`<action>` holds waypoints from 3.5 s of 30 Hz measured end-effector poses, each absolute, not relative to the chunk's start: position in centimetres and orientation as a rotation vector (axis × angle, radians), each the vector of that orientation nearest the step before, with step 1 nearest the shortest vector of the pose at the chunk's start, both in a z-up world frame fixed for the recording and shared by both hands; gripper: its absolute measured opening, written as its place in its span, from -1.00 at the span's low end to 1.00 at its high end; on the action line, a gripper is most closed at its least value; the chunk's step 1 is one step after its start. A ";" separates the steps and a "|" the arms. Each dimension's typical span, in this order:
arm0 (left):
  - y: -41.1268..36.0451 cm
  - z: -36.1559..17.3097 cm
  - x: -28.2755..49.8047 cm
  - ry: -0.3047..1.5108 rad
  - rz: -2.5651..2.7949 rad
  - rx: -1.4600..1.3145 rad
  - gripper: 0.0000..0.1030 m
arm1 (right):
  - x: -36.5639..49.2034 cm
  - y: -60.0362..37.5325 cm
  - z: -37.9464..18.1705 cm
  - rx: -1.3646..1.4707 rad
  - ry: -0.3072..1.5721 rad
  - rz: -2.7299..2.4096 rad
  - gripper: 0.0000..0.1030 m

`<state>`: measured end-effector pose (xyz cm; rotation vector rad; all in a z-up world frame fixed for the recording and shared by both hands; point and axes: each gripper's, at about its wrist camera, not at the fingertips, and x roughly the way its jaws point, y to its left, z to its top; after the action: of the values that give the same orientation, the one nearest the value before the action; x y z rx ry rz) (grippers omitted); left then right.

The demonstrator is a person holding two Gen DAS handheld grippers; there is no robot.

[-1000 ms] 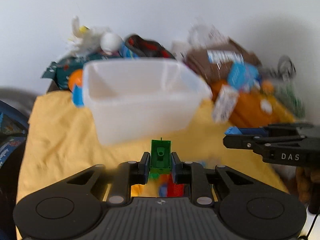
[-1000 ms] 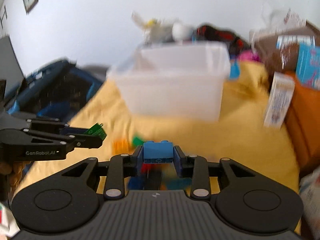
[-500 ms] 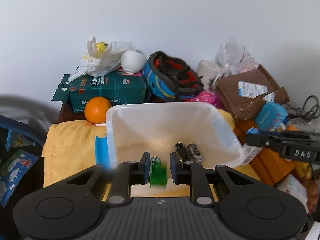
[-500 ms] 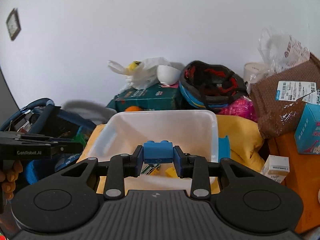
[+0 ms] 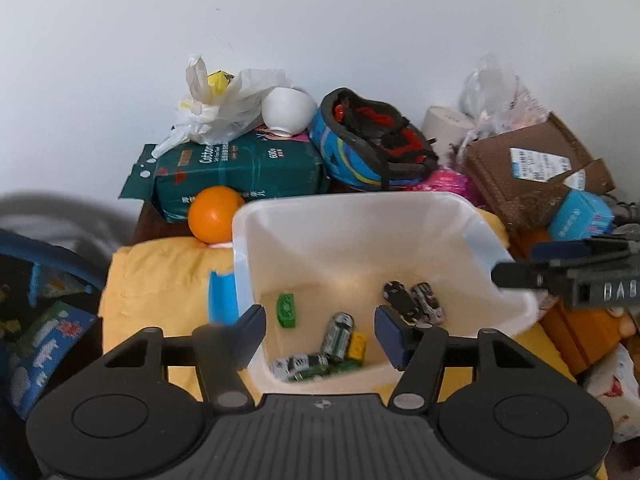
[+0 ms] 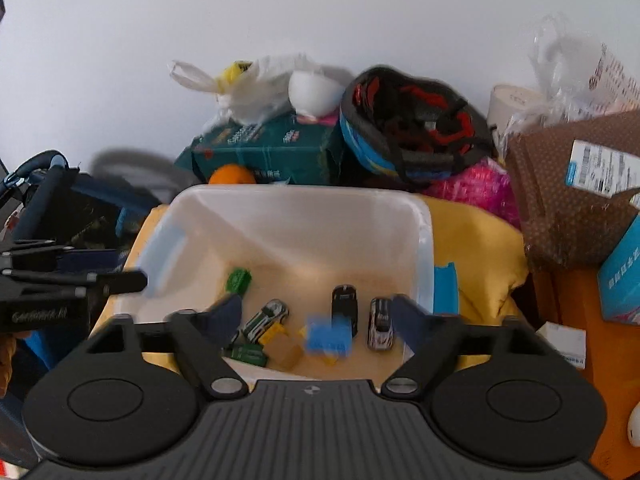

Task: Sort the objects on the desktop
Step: 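Carry both bricks over the white bin and release them inside, then grasp a brown wooden cube with the right tool while the left grasps an orange-yellow brick, then carry the cube and brick over the white bin and release them, then grasp a teal figure with the right tool while the left grasps a blue brick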

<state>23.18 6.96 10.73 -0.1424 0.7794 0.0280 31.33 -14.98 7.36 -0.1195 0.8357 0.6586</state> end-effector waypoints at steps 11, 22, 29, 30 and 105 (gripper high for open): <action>5.8 0.6 12.5 0.810 0.009 -0.196 0.30 | 21.3 -21.9 1.8 -0.130 0.710 0.662 0.59; 3.1 -4.4 13.4 0.868 -0.036 -0.075 0.30 | 19.6 -24.7 -7.4 -0.245 0.863 0.610 0.13; 1.1 -5.1 14.5 0.860 -0.132 0.036 -0.25 | 20.2 -22.6 -8.7 -0.344 0.871 0.645 -0.07; 0.8 -5.1 14.5 0.862 -0.152 0.064 -0.29 | 20.3 -22.5 -8.8 -0.346 0.877 0.653 -0.30; -4.2 -4.6 10.8 0.910 -0.099 -0.168 0.18 | 16.0 -22.3 -8.4 -0.094 0.937 0.633 0.10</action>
<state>10.79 -4.21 -4.64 -0.1678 0.9100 -0.0990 16.04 -22.32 -8.45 -0.0940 0.9367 0.6333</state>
